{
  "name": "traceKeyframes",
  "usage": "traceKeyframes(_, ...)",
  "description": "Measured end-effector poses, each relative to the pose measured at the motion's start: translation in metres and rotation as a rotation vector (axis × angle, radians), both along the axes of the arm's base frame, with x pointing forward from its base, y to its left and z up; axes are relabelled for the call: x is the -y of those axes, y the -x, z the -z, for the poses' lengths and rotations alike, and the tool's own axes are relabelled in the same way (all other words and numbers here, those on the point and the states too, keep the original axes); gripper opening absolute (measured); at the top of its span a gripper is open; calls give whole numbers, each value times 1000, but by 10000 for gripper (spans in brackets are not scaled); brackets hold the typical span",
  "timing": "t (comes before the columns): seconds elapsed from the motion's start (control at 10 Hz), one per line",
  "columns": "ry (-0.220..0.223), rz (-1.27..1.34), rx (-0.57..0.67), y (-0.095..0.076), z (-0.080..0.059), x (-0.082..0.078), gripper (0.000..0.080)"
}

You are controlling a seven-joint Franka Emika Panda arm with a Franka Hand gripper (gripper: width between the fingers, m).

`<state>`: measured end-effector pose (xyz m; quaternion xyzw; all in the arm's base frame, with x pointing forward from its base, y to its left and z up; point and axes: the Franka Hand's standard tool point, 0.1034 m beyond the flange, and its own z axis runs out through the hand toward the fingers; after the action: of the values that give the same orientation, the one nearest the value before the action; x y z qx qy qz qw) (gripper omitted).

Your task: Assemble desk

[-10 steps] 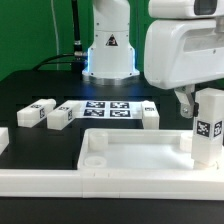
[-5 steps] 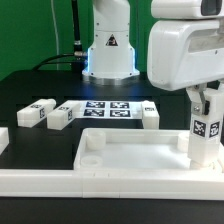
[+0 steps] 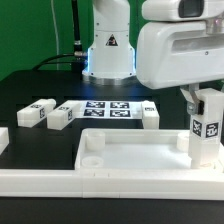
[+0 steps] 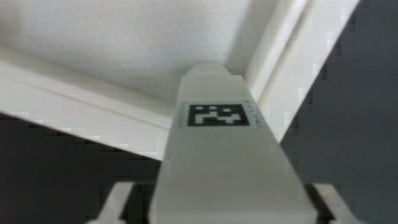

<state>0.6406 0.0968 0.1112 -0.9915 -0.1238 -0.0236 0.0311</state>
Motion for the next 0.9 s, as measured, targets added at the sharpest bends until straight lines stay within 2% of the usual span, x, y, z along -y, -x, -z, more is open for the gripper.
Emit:
traceKeyframes(0.4,-37,395,-32,1,1,-1,290)
traceKeyframes(0.9,-53,921,-63,1,3,-2,290)
